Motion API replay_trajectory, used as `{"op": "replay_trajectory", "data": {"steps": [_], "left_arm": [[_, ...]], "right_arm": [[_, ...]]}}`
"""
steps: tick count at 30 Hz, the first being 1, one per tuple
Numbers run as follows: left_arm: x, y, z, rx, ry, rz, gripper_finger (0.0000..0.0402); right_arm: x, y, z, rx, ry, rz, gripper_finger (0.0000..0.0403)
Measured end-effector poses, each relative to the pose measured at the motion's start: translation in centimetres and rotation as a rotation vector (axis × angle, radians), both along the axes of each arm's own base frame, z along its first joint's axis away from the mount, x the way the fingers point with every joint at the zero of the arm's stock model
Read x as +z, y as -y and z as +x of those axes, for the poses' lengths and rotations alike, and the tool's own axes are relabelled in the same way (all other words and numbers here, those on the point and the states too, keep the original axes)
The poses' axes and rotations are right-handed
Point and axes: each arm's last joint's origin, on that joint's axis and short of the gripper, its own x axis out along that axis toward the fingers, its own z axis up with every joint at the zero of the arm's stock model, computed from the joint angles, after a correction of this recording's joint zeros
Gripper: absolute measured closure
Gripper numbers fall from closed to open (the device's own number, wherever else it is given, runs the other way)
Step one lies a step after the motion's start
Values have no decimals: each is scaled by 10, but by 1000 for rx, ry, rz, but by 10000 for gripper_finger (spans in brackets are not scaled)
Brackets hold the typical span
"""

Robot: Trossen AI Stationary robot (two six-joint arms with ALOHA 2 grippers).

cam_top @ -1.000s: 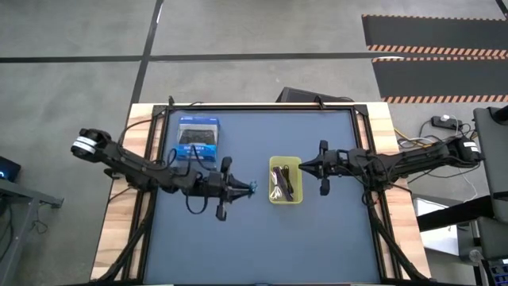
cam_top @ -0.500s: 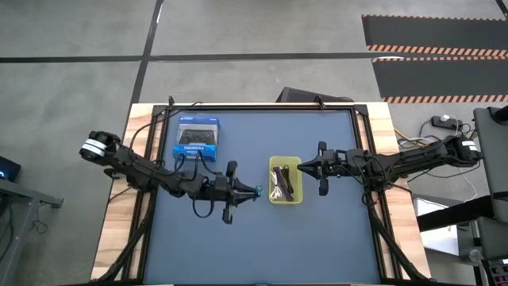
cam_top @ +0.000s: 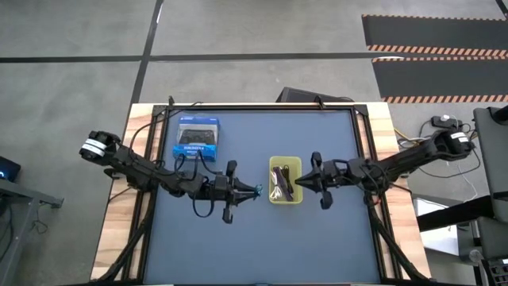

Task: Pick and place USB-C Cables
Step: Put the black blue charger cable into the yellow bin

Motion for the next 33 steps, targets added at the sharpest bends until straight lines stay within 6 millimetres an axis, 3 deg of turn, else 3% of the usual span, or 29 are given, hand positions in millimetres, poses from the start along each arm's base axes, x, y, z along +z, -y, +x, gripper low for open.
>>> {"op": "replay_trajectory", "data": {"steps": [18, 33], "left_arm": [[-1, 0, 0, 0, -3, 2, 383], [-1, 0, 0, 0, -5, 3, 383]], "right_arm": [[18, -34, 72, 64, 14, -147, 390], [8, -38, 87, 67, -32, -130, 390]]}}
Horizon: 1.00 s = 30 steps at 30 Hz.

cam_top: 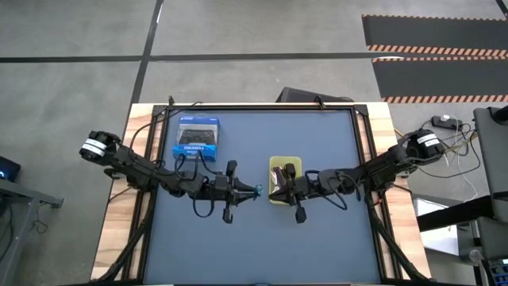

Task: Pick and place USB-C Cables
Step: Put the black blue charger cable into the yellow bin

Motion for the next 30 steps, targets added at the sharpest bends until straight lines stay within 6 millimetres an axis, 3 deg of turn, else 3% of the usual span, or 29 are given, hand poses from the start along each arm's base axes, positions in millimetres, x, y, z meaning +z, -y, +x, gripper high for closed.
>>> {"op": "replay_trajectory", "data": {"steps": [13, 24, 30], "left_arm": [[-1, 0, 0, 0, -4, 2, 383], [-1, 0, 0, 1, -4, 7, 383], [-1, -1, 0, 32, -4, 3, 383]], "right_arm": [[7, -1, 4, 0, 28, -19, 378], [10, 1, 5, -63, 37, -18, 257], [10, 1, 5, -94, 38, -18, 218]]}}
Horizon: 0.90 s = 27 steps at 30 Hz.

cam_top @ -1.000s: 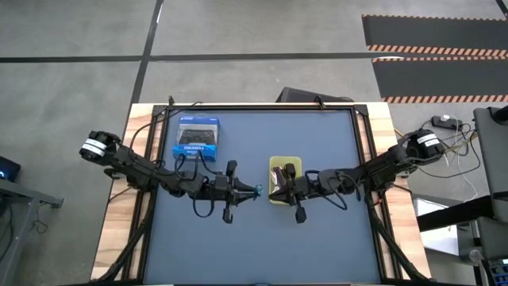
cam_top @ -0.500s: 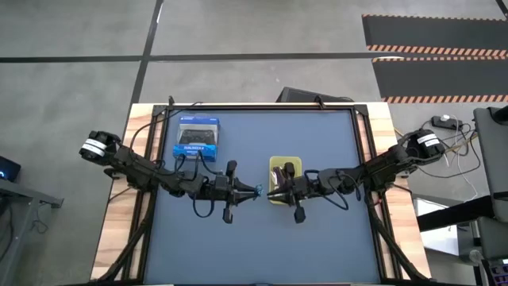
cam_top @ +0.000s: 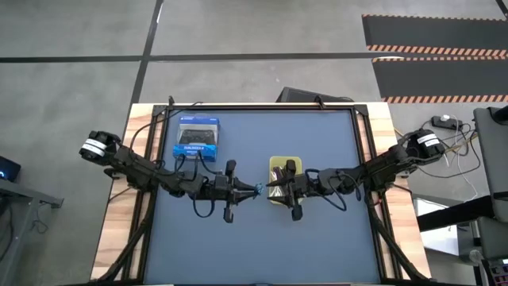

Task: Pick and place USB-C Cables
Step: Put the black blue charger cable into the yellow bin

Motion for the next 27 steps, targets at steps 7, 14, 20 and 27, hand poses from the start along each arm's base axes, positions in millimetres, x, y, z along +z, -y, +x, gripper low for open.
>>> {"op": "replay_trajectory", "data": {"steps": [7, 14, 20, 27], "left_arm": [[-3, -6, 4, 49, 3, -10, 383], [-14, -4, 18, 58, 83, -37, 383], [-20, -5, 23, 65, 116, -50, 383], [-27, -6, 35, 81, 94, -42, 383]], "right_arm": [[3, 1, 0, -49, 29, 10, 216], [3, 2, 0, -73, 28, 10, 220], [3, 2, 0, -73, 28, 10, 223], [3, 2, 0, -73, 26, -2, 224]]}}
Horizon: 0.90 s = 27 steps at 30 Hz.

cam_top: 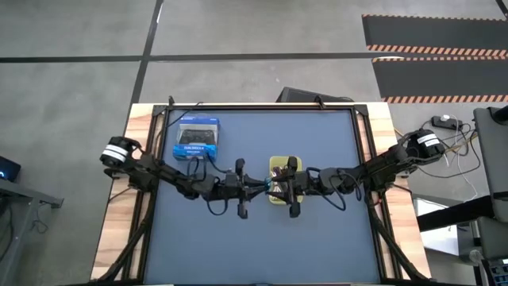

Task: Pick and place USB-C Cables
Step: Put the black blue charger cable into the yellow bin

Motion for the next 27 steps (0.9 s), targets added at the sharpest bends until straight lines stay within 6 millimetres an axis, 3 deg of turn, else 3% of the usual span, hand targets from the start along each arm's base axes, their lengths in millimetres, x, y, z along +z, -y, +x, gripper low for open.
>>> {"op": "replay_trajectory", "data": {"steps": [9, 15, 22, 27], "left_arm": [[2, -2, 5, 9, 9, -4, 383], [2, -2, 5, 9, 10, -4, 383], [2, -2, 5, 8, 10, -8, 383], [2, -2, 4, 3, 9, -27, 365]], "right_arm": [[-1, 0, 0, -1, -5, -21, 246], [0, 0, 0, -3, -4, -29, 293], [0, 0, 0, -3, -4, -41, 379], [-1, 0, 0, -3, -5, -38, 379]]}}
